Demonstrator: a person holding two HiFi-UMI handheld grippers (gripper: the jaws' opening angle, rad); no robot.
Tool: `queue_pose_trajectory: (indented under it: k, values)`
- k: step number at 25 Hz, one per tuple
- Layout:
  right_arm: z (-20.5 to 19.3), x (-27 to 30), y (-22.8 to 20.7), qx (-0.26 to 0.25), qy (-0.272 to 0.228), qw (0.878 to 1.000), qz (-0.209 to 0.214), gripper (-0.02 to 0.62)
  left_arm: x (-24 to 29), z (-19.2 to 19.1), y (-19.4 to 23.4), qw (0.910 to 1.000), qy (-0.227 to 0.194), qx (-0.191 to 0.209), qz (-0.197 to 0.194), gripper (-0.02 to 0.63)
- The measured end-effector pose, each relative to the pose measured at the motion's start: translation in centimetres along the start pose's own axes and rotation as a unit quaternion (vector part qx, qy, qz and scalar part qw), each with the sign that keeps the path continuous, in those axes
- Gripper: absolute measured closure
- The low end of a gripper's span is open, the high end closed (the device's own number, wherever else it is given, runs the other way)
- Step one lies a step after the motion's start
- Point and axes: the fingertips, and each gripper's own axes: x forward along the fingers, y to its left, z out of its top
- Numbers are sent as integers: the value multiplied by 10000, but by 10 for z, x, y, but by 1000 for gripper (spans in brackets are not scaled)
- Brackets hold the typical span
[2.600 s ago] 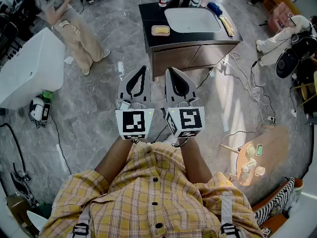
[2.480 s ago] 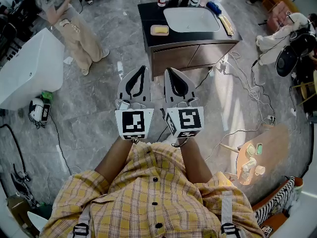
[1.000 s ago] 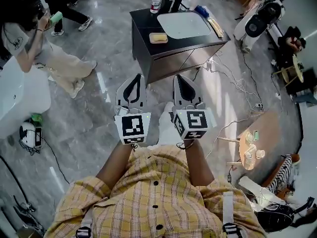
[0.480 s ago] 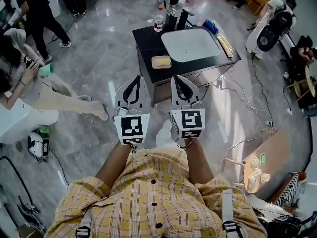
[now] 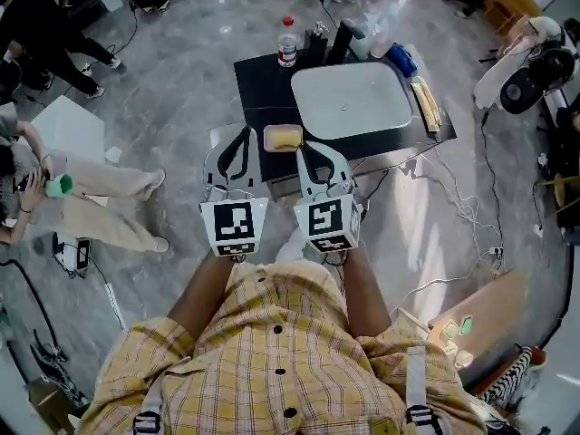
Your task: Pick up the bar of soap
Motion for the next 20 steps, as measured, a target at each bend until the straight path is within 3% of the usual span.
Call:
queue_pose_trajectory:
  k: [6,10,11,13,16,18,20]
  values:
    - [-36,54,-11,-652,391,9943,746,574,38,-21,1,9995,304,19,113,598]
    - [-63,87,3,-1647,923,9732,1310,574,49,-41,11,9987,514,14,70,597]
    - [-69,98,5,-1897,1062,9652,1454,556,54,-42,17,9987,499,17,61,597]
    - [-84,114,15,-2315,1416,9451,1819,457,60,-43,26,9989,461,-17,47,598]
    - [-108,129,33,-2769,1826,9129,2381,432,68,-48,32,9990,442,-47,-58,597]
    - [-126,141,42,-3095,2165,8834,2775,355,74,-50,39,9990,421,-25,-122,597]
    - [-144,151,49,-3344,2426,8572,3073,328,78,-55,46,9988,465,-55,-139,597]
